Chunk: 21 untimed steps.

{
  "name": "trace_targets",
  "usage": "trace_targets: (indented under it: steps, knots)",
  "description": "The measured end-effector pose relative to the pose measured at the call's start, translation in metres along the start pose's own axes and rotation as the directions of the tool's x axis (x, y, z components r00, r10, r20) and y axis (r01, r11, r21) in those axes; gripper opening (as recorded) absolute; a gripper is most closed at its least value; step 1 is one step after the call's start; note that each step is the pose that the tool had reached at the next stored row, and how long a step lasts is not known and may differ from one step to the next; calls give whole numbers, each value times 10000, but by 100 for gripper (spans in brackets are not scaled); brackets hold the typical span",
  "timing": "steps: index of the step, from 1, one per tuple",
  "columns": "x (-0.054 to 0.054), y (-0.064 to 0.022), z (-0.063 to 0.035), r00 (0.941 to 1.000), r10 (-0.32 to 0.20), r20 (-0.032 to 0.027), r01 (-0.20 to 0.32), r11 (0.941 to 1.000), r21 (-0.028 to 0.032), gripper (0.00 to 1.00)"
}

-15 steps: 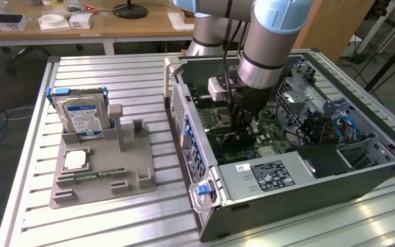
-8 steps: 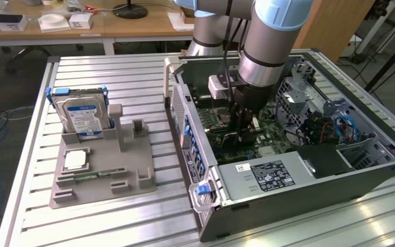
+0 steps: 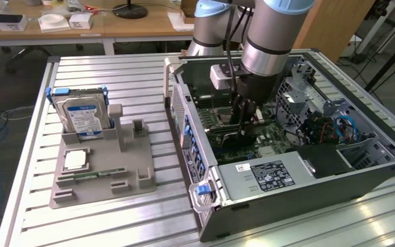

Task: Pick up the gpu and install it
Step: 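Insert the gpu into the slot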

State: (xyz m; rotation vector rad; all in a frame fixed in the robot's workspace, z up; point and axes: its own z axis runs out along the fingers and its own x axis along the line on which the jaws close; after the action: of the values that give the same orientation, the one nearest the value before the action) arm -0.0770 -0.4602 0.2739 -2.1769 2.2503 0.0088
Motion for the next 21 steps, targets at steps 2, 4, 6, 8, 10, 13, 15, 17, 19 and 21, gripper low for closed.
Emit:
trace_targets:
  steps: [2, 4, 6, 8, 10, 13, 15, 17, 19, 21]
  knots:
    - [0, 2, 0, 10000, 0, 11, 0, 10000, 15, 51]
    - [0, 2, -1, 10000, 0, 32, 0, 10000, 16, 51]
    - [0, 2, -2, 10000, 1, 54, -1, 10000, 14, 49]
    - [0, 2, -2, 10000, 0, 79, 0, 10000, 14, 43]
    - [0, 1, -2, 9999, 0, 101, 0, 10000, 13, 37]
    - [0, 1, -3, 9999, 0, 136, 0, 10000, 11, 25]
    - [0, 2, -3, 9999, 0, 160, 0, 10000, 11, 14]
    - [0, 1, -3, 9998, 0, 182, 0, 10000, 10, 11]
    - [0, 1, -4, 9998, 0, 205, 0, 10000, 9, 11]
    - [0, 1, -3, 9998, 0, 210, 0, 10000, 9, 11]
